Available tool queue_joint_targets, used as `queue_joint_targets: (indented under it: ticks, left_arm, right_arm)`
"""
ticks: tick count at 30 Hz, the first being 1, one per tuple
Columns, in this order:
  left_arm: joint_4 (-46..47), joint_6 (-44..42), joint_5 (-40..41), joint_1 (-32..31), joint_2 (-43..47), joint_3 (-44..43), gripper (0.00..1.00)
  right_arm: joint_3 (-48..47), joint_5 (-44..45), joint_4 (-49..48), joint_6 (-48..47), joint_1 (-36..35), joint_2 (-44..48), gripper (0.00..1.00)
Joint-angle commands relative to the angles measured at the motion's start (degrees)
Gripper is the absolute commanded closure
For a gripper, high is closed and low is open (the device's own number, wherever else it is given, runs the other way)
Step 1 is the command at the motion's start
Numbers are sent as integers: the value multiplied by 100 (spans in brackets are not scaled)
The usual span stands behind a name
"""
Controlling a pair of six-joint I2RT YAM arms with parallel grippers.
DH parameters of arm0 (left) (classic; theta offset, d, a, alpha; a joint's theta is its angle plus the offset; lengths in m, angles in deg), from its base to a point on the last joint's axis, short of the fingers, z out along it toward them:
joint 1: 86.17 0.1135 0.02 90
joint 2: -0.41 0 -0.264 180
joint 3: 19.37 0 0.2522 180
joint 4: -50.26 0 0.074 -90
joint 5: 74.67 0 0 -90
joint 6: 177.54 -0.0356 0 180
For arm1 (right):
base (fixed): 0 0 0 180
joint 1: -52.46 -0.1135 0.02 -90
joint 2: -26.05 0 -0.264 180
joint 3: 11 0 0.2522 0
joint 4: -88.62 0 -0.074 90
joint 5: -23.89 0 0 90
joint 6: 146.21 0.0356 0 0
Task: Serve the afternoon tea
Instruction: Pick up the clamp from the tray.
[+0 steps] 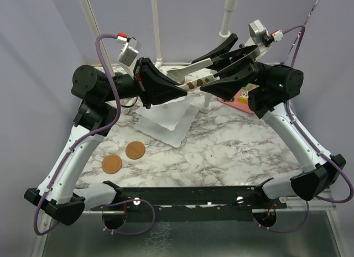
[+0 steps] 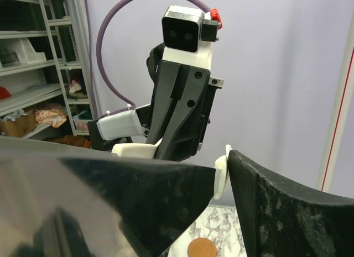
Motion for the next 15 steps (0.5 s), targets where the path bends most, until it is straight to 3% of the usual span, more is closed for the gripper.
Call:
queue_joint_targets:
  ticks: [1, 7, 15]
  left_arm:
    - [-181, -255, -84, 46, 119, 19, 100]
    - [-188, -293, -85, 41, 74, -44, 100]
    - [-181, -349, -137, 41, 53, -42, 100]
  right_arm:
    - [-209, -435, -252, 443, 68, -3, 14]
    - [-201, -378, -164, 410, 67, -28, 9]
    - [-290, -370, -1216, 1377, 66, -401, 12]
